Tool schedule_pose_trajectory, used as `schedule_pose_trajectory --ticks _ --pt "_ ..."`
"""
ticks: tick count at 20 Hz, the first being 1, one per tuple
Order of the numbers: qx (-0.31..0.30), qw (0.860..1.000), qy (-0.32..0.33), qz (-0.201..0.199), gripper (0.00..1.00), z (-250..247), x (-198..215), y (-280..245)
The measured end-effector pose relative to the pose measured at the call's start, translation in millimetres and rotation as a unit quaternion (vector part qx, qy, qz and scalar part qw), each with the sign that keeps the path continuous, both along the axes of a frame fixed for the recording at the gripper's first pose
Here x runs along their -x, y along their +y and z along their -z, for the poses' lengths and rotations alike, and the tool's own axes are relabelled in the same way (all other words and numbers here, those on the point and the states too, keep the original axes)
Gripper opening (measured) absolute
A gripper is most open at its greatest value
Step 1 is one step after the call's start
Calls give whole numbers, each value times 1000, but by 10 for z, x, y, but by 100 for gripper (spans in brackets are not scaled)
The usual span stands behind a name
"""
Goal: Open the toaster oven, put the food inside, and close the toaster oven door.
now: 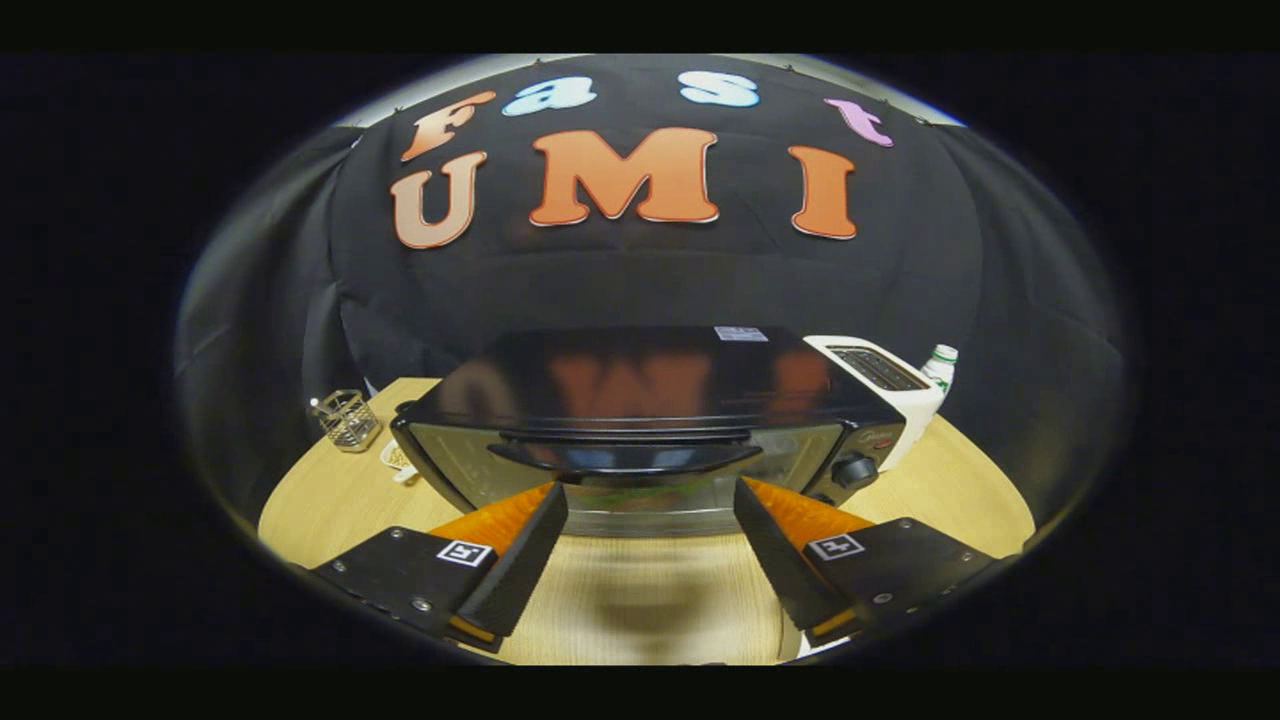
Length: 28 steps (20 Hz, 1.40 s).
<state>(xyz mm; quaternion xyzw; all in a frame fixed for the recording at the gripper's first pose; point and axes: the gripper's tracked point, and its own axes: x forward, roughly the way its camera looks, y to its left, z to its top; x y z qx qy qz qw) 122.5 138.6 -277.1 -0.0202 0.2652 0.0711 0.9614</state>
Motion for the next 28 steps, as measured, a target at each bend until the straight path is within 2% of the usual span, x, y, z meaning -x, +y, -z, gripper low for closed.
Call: schedule_pose_trajectory --ticks 4,7,10,13,19,24,28 --pt "1 1000 -9 -3 99 -151 167 -72" --pt "-9 1000 -24 3 99 -487 247 -234" --pt "-15 999 -50 13 99 -1028 255 -467" --pt "-17 994 -102 16 99 -1777 288 -616" --pt "-32 983 -175 35 99 -2942 627 -863" --pt "-54 976 -206 49 99 -3426 880 -1017" --pt "-49 975 -210 56 99 -3503 1033 -1103"
